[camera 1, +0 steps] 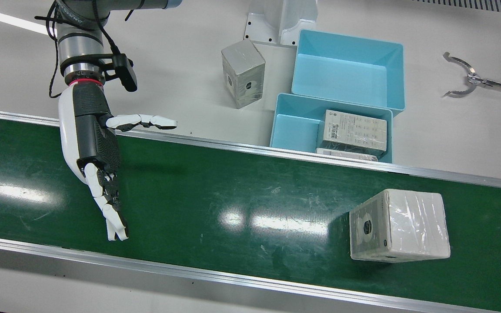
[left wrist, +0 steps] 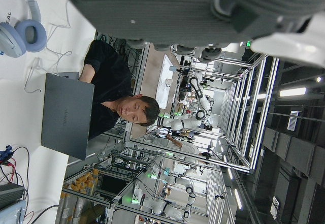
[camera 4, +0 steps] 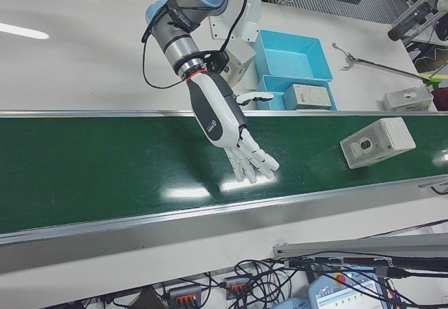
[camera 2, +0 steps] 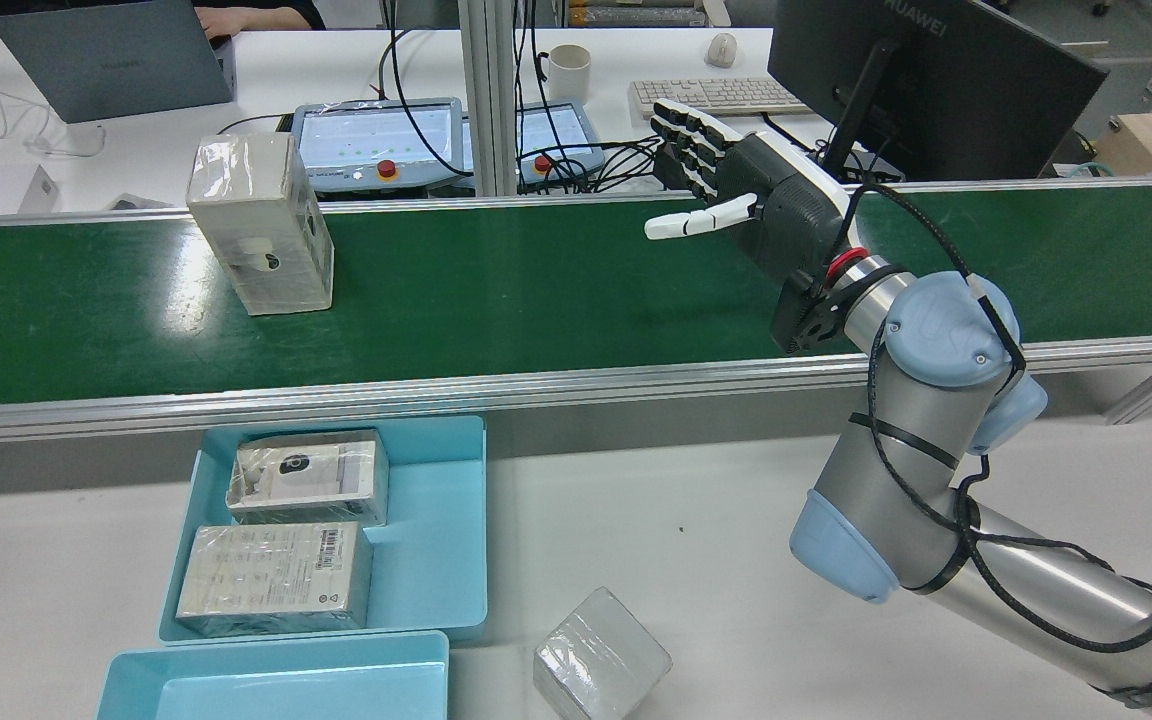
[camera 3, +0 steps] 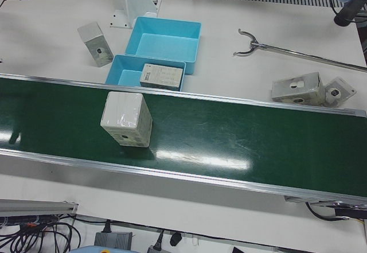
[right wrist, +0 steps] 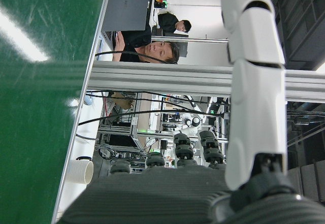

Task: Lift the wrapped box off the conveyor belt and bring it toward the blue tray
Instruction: 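Hold the right hand open beside the belt as the wrapped box approaches, then move the right hand along the belt toward the white wrapped box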

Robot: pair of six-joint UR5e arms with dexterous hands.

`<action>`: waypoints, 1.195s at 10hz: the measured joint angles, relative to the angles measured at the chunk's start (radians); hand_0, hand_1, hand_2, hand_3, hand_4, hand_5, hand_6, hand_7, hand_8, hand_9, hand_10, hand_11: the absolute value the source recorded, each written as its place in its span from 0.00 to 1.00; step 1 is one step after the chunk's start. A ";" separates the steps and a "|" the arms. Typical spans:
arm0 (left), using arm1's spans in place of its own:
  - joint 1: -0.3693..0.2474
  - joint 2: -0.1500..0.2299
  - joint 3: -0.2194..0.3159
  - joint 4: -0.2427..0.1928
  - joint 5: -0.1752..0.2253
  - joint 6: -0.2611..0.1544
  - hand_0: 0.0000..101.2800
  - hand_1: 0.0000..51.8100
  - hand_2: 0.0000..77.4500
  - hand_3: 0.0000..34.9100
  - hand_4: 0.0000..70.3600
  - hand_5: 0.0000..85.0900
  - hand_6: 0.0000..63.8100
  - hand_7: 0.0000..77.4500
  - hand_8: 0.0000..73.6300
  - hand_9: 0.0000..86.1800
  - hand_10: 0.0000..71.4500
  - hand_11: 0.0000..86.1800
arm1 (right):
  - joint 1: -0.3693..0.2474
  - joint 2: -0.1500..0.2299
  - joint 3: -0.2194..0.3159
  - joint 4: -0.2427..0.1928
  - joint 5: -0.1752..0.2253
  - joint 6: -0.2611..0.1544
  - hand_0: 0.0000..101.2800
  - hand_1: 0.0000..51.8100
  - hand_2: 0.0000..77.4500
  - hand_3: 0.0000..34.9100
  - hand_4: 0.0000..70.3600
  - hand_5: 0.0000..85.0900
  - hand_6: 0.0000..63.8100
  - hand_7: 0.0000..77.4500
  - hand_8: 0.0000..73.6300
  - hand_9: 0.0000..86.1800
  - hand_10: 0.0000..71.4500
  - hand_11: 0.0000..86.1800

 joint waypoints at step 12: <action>0.000 0.000 0.000 0.000 0.000 0.000 0.00 0.00 0.01 0.00 0.00 0.01 0.00 0.00 0.00 0.00 0.00 0.00 | -0.016 0.028 -0.033 0.006 0.013 -0.001 0.48 0.32 0.18 0.30 0.05 0.13 0.00 0.06 0.02 0.02 0.00 0.01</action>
